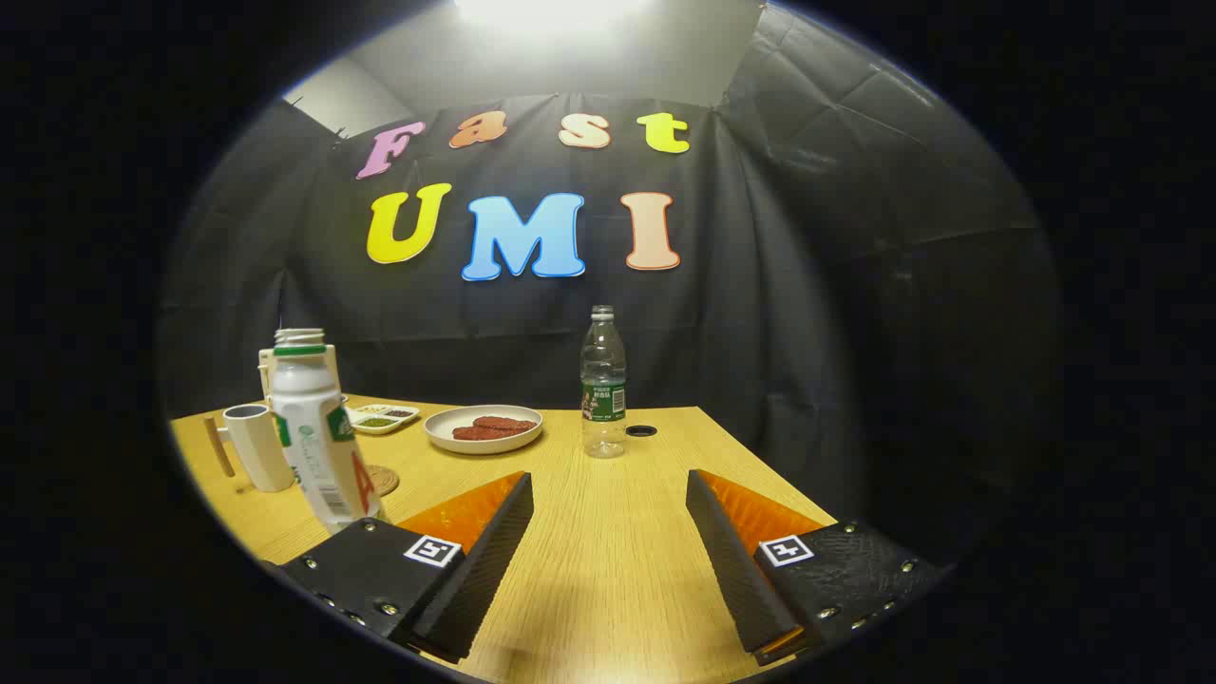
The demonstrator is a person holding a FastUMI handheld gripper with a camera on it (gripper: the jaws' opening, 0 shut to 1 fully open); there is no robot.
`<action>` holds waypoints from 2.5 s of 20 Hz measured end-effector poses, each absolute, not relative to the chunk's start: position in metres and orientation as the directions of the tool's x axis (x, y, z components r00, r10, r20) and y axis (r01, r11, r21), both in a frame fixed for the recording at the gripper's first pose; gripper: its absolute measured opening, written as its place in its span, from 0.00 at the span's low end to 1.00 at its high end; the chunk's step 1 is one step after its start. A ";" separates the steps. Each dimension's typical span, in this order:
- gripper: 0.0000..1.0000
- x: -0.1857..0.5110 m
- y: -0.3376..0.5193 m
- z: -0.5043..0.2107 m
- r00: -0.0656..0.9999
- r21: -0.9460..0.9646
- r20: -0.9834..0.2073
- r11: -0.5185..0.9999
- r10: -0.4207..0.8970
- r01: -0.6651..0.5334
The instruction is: Take the bottle from table, then pour the juice into the cup, finally place the bottle on the coaster
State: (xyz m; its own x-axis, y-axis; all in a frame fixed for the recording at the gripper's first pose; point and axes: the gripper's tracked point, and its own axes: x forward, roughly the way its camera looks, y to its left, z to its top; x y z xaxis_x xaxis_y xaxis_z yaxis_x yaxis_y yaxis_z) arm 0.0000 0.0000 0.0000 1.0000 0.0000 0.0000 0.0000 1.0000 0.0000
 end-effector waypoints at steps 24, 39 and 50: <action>0.99 -0.110 0.125 0.089 0.978 -0.073 0.093 0.981 0.189 -0.182; 0.99 -0.065 0.176 0.017 0.970 -0.043 -0.047 0.970 0.239 -0.241; 0.98 -0.022 0.191 -0.006 0.969 -0.041 -0.111 0.973 0.221 -0.227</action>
